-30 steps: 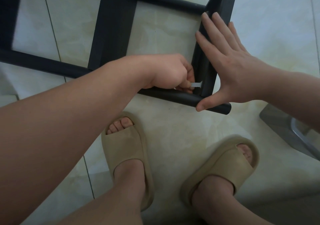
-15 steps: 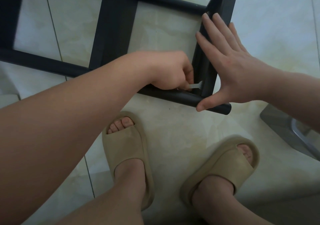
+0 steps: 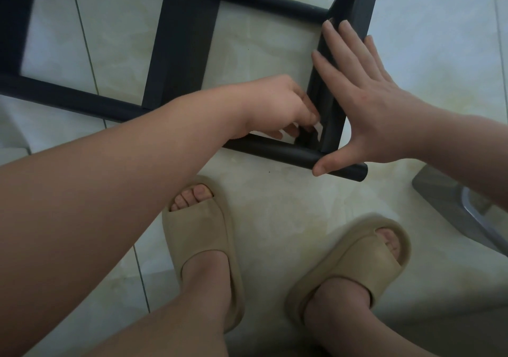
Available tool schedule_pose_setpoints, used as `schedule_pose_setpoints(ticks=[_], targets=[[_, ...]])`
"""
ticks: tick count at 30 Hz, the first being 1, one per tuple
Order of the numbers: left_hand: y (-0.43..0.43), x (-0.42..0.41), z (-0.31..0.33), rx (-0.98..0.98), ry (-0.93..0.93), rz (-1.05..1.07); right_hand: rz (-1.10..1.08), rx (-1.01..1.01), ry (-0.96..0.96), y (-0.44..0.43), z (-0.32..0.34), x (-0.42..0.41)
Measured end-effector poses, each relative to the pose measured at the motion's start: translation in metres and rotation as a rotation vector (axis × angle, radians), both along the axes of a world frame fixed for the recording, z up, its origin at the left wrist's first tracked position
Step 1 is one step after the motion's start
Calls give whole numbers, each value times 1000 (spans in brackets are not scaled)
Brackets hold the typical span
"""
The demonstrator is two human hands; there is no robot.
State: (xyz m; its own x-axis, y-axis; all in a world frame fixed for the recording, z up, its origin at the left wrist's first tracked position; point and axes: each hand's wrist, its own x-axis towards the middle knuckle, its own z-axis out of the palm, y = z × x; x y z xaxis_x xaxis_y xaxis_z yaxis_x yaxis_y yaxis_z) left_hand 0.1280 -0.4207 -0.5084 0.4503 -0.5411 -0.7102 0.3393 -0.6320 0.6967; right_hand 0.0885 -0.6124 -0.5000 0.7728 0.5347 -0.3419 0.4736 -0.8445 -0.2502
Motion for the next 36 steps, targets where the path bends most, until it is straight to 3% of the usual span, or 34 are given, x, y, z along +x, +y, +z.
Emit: schedule_pose_setpoints(ticks=[3,9,36], targets=[[-2,1,-2,-26,130,146,2,1,-5,1,0,0],[-5,0,-6,-10,102,251,2,-1,-5,0,0,0],[-11,-1,8,30,200,269,6,16,-12,0,-1,0]])
